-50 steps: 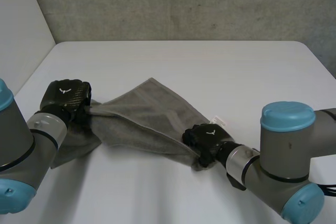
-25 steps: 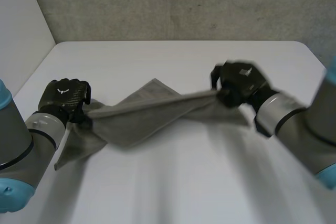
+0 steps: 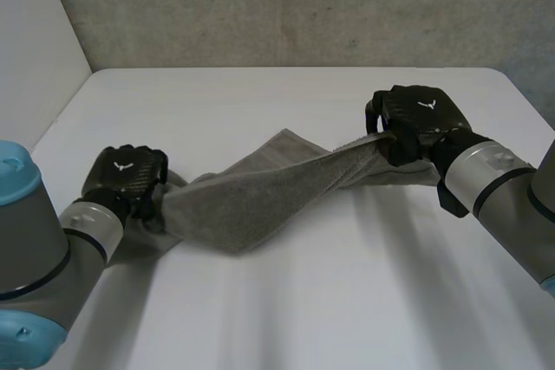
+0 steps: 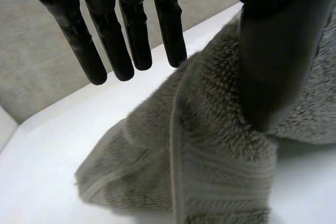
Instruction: Fold the towel.
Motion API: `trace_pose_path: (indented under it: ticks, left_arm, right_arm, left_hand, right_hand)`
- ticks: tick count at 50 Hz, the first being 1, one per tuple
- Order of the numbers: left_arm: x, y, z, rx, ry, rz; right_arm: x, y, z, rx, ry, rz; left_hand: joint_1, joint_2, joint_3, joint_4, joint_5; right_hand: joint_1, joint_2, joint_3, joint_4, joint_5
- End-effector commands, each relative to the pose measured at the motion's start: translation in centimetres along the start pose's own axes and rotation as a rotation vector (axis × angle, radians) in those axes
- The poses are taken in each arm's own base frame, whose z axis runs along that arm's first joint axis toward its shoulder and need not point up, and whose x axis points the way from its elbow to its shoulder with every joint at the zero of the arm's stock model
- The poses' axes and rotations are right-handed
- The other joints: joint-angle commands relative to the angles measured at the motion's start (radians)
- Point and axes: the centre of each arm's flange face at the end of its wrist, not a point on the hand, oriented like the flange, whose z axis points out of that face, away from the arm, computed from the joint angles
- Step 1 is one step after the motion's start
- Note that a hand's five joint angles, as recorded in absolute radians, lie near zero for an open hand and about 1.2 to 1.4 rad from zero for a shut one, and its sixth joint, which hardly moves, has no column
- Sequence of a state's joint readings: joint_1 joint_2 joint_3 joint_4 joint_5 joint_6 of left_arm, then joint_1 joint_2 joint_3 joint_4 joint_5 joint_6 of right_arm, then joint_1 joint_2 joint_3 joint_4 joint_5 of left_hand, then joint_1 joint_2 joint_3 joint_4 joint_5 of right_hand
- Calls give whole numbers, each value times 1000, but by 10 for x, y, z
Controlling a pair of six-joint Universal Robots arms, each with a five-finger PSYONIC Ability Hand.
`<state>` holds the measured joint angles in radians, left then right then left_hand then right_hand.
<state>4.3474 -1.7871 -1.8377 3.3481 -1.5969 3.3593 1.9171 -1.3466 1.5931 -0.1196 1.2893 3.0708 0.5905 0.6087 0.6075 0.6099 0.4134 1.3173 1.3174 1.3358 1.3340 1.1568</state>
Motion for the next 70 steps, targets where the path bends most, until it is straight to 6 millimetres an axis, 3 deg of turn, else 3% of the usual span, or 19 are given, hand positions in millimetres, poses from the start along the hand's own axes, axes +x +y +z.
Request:
trace_pose_path:
  ticks: [1,5,13,20,25,34,36,39,41,42,44,50,52,53,55,58,60,64,70]
  left_arm:
    - [22,4,-12,18,145,9]
    - [28,5,-14,23,205,9]
    - [30,10,-12,8,228,12]
    - [31,19,-6,-27,229,10]
    - [31,22,-5,-41,232,6]
    - [32,13,-11,-14,232,6]
    - [31,1,-17,25,225,8]
    - [29,-8,-21,52,219,6]
    - [21,-30,-30,125,195,2]
    - [21,-30,-30,125,195,2]
    - [14,-56,-43,213,181,-15]
    - [1,-95,-61,314,159,-55]
    - [-6,-118,-71,350,149,-63]
    - [-6,-118,-71,350,149,-63]
    - [-12,-136,-76,373,135,-63]
    - [-15,-142,-76,381,131,-62]
    - [-21,-152,-72,400,112,-62]
    - [-28,-149,-58,373,93,-63]
    - [-25,-101,10,169,106,-80]
  right_arm:
    - [0,8,2,-22,-3,1]
    - [0,11,3,-31,-3,2]
    - [0,13,4,-37,-4,2]
    - [0,13,4,-39,-4,2]
    - [0,13,4,-37,-4,2]
    - [2,8,5,-23,3,0]
    - [4,3,4,-14,7,-4]
    - [3,-10,-1,-2,3,-21]
    - [2,-23,-8,6,-1,-46]
    - [2,-24,-8,6,-1,-46]
    - [-3,-51,-26,-5,-25,-143]
    - [-13,-91,-56,-44,-88,-364]
    - [-14,-101,-60,-39,-90,-402]
    - [-14,-101,-60,-39,-90,-403]
    - [-13,-120,-64,-11,-78,-440]
    - [-12,-136,-63,35,-63,-457]
    - [-11,-141,-62,48,-56,-463]
    - [-8,-136,-51,28,-54,-468]
    - [-6,-98,-12,-84,-89,-465]
  left_hand:
    - [-147,-165,-164,-166,-145]
    - [-291,-310,-308,-311,-289]
    - [-248,-266,-265,-267,-245]
    - [-25,-43,-42,-44,-22]
    - [359,341,342,340,362]
    - [548,530,531,528,550]
    - [790,772,773,771,793]
    - [806,788,789,786,808]
    - [806,788,789,786,808]
    - [806,788,789,786,808]
    - [806,788,789,786,808]
    - [806,788,789,786,808]
    - [806,788,789,786,808]
    - [806,788,789,786,808]
    - [806,788,789,786,808]
    - [806,788,789,786,808]
    - [806,788,789,786,808]
    - [806,788,789,786,808]
    - [806,788,789,786,808]
  right_hand:
    - [79,79,60,62,65]
    - [79,79,60,62,65]
    - [79,79,60,62,65]
    - [79,79,60,62,65]
    - [79,79,60,62,65]
    - [79,79,60,62,65]
    - [79,79,60,62,65]
    - [79,79,60,62,65]
    - [79,79,60,62,65]
    - [79,79,60,62,65]
    - [79,79,60,62,65]
    - [79,79,60,62,65]
    - [79,79,60,62,65]
    - [79,79,60,62,65]
    - [79,79,60,62,65]
    - [79,79,60,62,65]
    - [79,79,60,62,65]
    - [79,79,60,62,65]
    - [79,79,60,62,65]
